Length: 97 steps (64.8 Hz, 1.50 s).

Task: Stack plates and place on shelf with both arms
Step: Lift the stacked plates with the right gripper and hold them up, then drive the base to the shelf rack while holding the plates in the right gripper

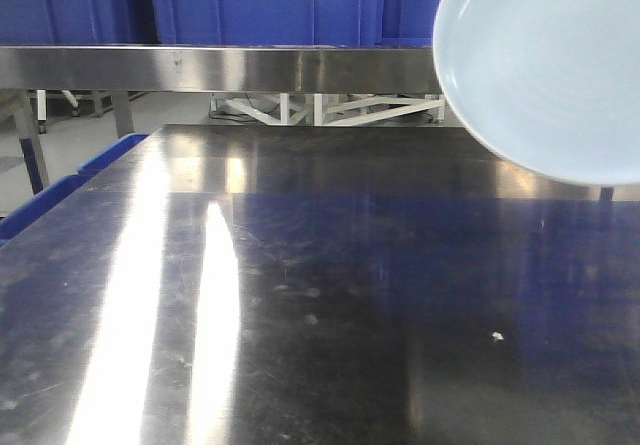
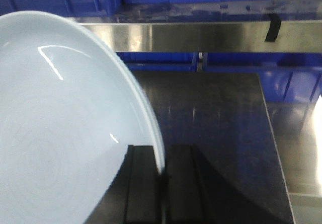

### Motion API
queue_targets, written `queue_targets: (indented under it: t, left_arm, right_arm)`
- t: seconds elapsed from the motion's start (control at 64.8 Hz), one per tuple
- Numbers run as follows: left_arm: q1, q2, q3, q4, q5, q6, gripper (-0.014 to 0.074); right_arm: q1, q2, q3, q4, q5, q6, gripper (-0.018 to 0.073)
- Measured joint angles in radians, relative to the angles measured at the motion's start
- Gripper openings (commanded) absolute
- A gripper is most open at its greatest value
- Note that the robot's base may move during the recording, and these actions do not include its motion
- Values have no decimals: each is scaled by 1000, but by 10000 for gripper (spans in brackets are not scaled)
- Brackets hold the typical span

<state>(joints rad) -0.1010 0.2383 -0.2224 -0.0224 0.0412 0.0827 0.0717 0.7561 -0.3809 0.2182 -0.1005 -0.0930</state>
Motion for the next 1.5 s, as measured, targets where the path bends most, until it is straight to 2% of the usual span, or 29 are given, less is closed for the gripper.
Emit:
queue_targets:
  t: [0.216, 0.432, 1.498]
  left_arm:
    - [0, 0, 0, 0, 0, 0, 82]
    - [0, 0, 0, 0, 0, 0, 82]
    - [0, 0, 0, -1, 0, 0, 82]
  right_arm:
    - [0, -234, 87, -11, 3, -2, 57]
    - [0, -359, 100, -13, 33, -2, 57]
    - [0, -363, 100, -15, 50, -2, 57]
